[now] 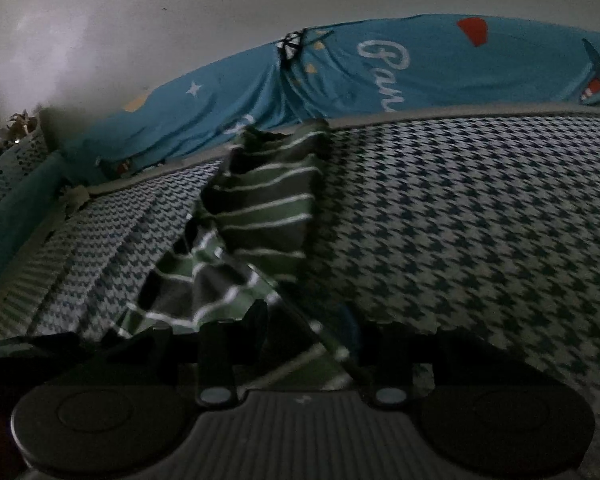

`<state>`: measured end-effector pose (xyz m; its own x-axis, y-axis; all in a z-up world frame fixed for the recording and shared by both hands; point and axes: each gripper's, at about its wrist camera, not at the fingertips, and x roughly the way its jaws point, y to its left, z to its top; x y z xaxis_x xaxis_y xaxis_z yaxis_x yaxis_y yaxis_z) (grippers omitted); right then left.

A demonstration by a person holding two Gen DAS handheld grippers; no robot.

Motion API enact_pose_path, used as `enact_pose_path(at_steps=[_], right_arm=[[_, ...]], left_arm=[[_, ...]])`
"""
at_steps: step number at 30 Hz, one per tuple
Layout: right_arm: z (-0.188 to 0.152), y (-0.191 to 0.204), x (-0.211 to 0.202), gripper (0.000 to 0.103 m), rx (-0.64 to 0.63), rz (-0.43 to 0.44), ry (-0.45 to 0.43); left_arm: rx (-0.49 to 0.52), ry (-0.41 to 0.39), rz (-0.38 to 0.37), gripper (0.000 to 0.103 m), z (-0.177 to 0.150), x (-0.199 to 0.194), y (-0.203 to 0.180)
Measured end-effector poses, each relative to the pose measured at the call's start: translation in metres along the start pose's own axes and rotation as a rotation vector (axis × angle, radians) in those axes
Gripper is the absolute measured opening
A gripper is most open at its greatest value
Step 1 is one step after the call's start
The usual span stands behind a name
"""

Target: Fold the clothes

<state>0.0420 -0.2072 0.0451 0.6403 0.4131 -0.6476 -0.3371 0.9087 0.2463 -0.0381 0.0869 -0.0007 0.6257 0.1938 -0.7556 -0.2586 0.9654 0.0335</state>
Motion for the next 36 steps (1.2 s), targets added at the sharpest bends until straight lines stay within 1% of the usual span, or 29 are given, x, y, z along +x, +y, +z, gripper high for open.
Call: enact_pose_path(at_steps=[5, 9, 14, 17, 20, 25, 27, 28, 29, 31, 32, 36], right_arm=[[-0.014, -0.01, -0.011, 0.046, 0.021, -0.05, 0.011], [-0.024, -0.016, -0.019, 0.047, 0.037, -0.087, 0.032], [-0.037, -0.019, -0.026, 0.047, 0.041, -0.146, 0.042], [-0.042, -0.02, -0.026, 0.05, 0.048, -0.156, 0.049], [-0.045, -0.02, -0.023, 0.053, 0.052, -0.155, 0.06], [-0.05, -0.011, -0.014, 0.054, -0.009, -0.17, 0.048], [-0.051, -0.009, -0.012, 0.05, -0.019, -0.176, 0.04], [-0.051, -0.008, -0.012, 0.043, -0.029, -0.182, 0.035], [-0.052, -0.007, -0.011, 0.032, -0.04, -0.186, 0.031], [-0.051, -0.007, -0.01, 0.018, -0.05, -0.174, 0.024], [-0.051, -0.006, -0.009, 0.013, -0.053, -0.164, 0.023], [-0.05, -0.002, -0.013, 0.01, -0.063, -0.125, 0.002]], left_arm=[[-0.019, -0.005, 0.011, 0.103, -0.005, -0.003, 0.004], [-0.039, -0.005, 0.03, 0.103, -0.006, -0.006, 0.007], [-0.077, 0.003, 0.073, 0.103, -0.009, -0.007, 0.014], [-0.125, 0.013, 0.081, 0.103, -0.01, -0.008, 0.023], [-0.148, 0.01, 0.084, 0.103, -0.011, -0.011, 0.027], [-0.175, -0.01, 0.075, 0.103, -0.008, -0.019, 0.032], [-0.181, -0.024, 0.069, 0.103, -0.006, -0.023, 0.033], [-0.184, -0.03, 0.067, 0.103, -0.005, -0.024, 0.033], [-0.188, -0.035, 0.064, 0.103, -0.004, -0.026, 0.033], [-0.191, -0.042, 0.061, 0.103, -0.003, -0.028, 0.034], [-0.192, -0.046, 0.059, 0.103, -0.002, -0.029, 0.034], [-0.206, -0.063, 0.062, 0.103, 0.0, -0.034, 0.037]])
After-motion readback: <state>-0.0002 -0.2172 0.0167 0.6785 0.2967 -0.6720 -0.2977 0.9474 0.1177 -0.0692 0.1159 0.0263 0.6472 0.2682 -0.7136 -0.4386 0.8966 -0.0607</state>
